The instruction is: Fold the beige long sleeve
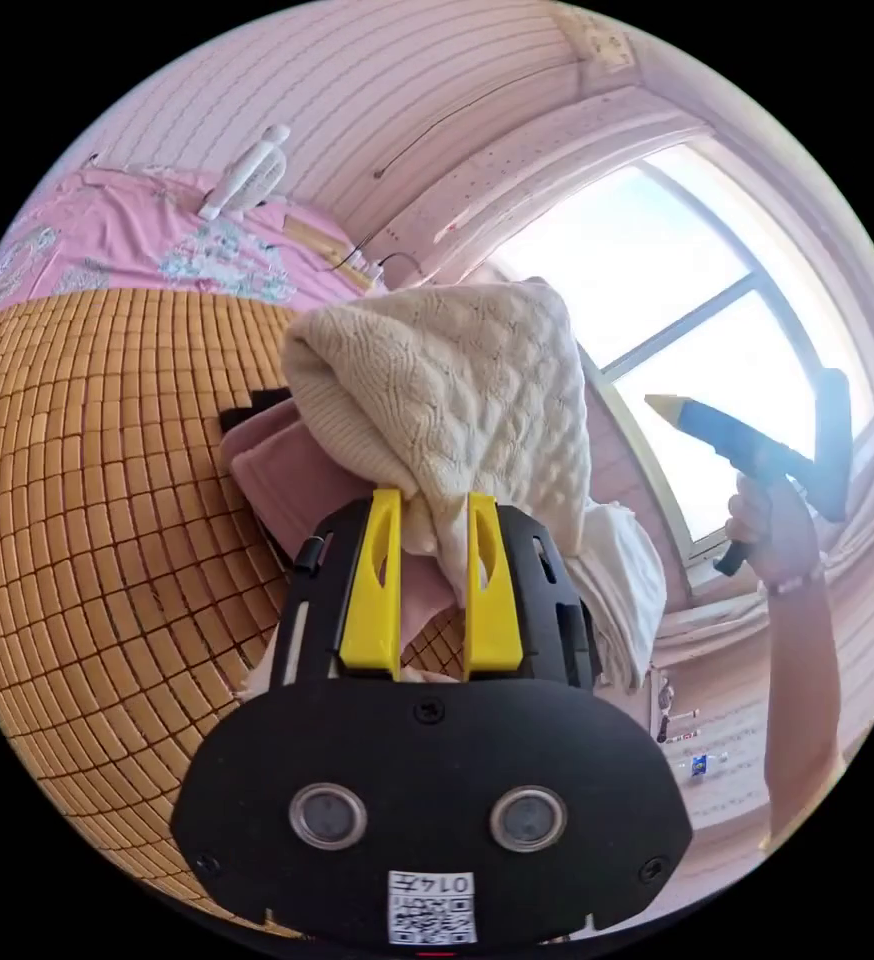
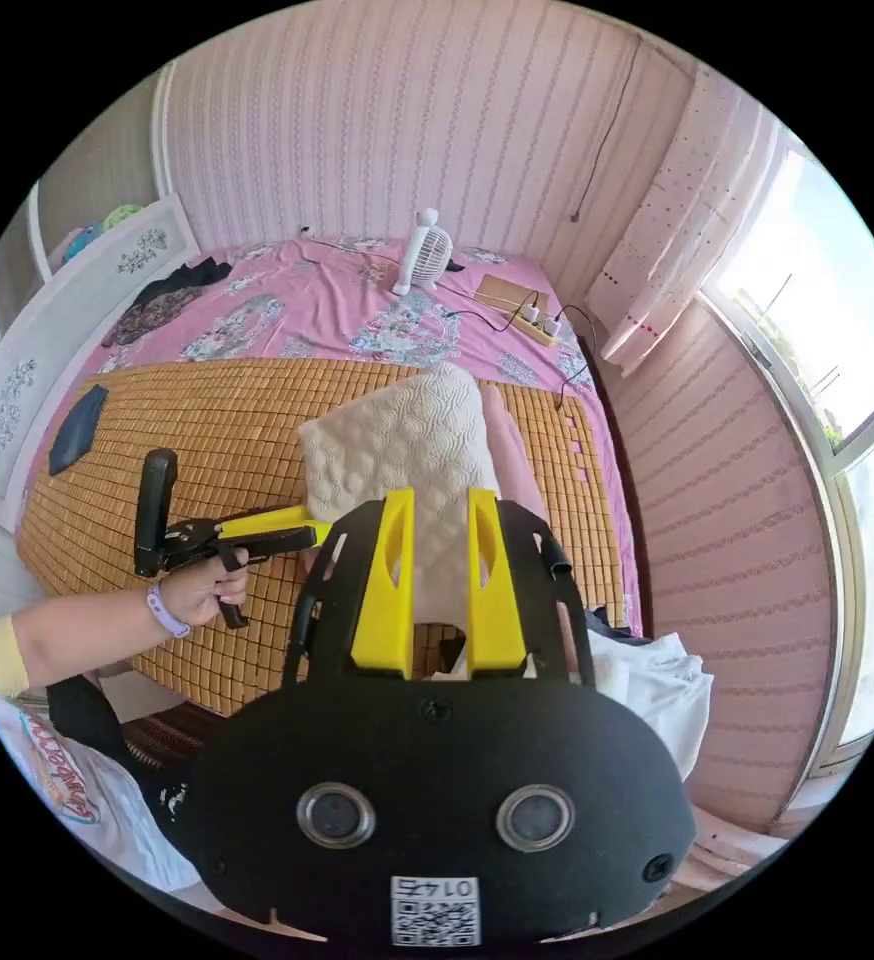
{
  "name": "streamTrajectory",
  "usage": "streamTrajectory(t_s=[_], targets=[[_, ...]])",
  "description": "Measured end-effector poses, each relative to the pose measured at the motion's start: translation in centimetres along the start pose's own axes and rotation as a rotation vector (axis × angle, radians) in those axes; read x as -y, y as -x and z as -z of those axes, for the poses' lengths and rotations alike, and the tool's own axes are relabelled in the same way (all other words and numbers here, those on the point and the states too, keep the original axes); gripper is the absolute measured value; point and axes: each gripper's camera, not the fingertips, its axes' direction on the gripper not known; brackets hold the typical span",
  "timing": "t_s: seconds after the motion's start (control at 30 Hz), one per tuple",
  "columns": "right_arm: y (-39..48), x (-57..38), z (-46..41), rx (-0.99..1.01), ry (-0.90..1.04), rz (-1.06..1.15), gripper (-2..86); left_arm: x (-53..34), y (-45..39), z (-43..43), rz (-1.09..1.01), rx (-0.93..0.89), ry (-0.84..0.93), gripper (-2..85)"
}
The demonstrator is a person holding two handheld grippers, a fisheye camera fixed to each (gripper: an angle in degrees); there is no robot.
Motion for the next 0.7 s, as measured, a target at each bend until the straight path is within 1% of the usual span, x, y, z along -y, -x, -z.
streamTrajectory(t_s=[0.03, 0.07, 0.1, 0.17, 0.33, 0.4, 0.43, 0.57, 0.6, 0.63, 0.7], targets=[[0.1, 0.2, -3.2, -0.024, 0.091, -0.004, 5.6, 0.2, -0.1, -0.7, -0.007, 0.014, -0.006, 10.0], [0.2, 0.2, -5.9, -0.076, 0.16, -0.021, 4.1, 0.5, -0.4, -1.2, -0.049, 0.017, -0.054, 9.9], [0.3, 0.1, -6.7, -0.092, 0.158, -0.028, 3.4, 0.8, -0.8, -1.6, -0.084, 0.046, -0.049, 9.8], [0.6, -0.4, -7.6, -0.07, 0.094, -0.068, 0.9, 1.1, -1.5, -2.4, -0.156, 0.086, 0.01, 9.8], [3.4, -1.6, -6.3, -0.085, 0.025, -0.031, 0.4, 0.3, -1.1, 0.3, -0.107, -0.025, 0.004, 10.6], [4.6, -2.5, -5.0, -0.086, -0.005, -0.028, 1.1, -1.5, -0.7, 4.2, -0.153, -0.037, -0.022, 11.2], [5.4, -3.3, -4.1, -0.07, -0.03, -0.029, 3.2, -2.1, -0.5, 5.5, -0.17, -0.024, -0.026, 11.2], [9.9, -6.5, -1.0, -0.011, -0.108, 0.028, 7.0, -8.9, 3.0, 16.7, -0.253, 0.118, -0.027, 11.3], [10.9, -6.9, -0.8, 0.0, -0.115, 0.044, 7.1, -11.5, 4.9, 20.4, -0.242, 0.175, -0.022, 11.3], [13.2, -7.8, -0.7, 0.035, -0.122, 0.093, 7.4, -12.8, 5.9, 22.4, -0.228, 0.206, -0.021, 11.4], [17.5, -9.0, -1.2, 0.103, -0.133, 0.178, 7.8, -18.4, 10.4, 30.5, -0.132, 0.343, -0.03, 11.4]])
